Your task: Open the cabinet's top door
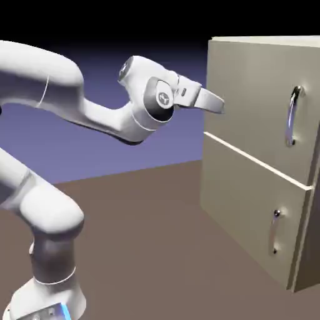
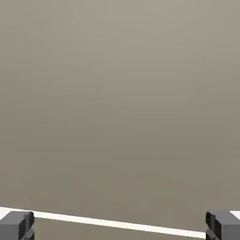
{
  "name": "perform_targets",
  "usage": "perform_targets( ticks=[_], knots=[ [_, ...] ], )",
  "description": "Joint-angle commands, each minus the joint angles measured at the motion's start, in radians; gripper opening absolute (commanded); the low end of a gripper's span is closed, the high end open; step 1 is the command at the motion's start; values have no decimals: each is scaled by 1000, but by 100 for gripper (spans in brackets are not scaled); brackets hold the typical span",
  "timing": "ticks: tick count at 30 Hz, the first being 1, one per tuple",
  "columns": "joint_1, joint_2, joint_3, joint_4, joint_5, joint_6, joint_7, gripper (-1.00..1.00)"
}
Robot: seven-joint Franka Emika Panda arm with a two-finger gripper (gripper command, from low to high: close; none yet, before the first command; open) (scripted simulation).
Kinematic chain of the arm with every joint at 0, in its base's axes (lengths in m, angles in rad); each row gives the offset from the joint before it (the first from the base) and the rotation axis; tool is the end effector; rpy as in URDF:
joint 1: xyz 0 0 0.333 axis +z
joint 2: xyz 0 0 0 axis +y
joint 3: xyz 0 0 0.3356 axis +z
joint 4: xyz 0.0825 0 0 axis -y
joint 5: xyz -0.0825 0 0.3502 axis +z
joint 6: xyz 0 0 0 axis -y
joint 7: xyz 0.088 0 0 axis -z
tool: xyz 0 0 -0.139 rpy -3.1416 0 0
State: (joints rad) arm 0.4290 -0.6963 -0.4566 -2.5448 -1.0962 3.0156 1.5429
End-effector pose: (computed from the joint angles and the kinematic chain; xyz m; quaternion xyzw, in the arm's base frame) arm 0.3740 0.0105 0.6041 -0.7911 0.2651 -0.5096 0.2101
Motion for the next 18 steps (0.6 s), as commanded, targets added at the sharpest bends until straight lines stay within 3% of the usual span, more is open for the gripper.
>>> perform_targets(
  ticks=[1,18],
  knots=[
    [17,-5,-18,11,-44,-1,32,0],
    [298,-90,-326,189,-783,-15,573,0]
  ],
)
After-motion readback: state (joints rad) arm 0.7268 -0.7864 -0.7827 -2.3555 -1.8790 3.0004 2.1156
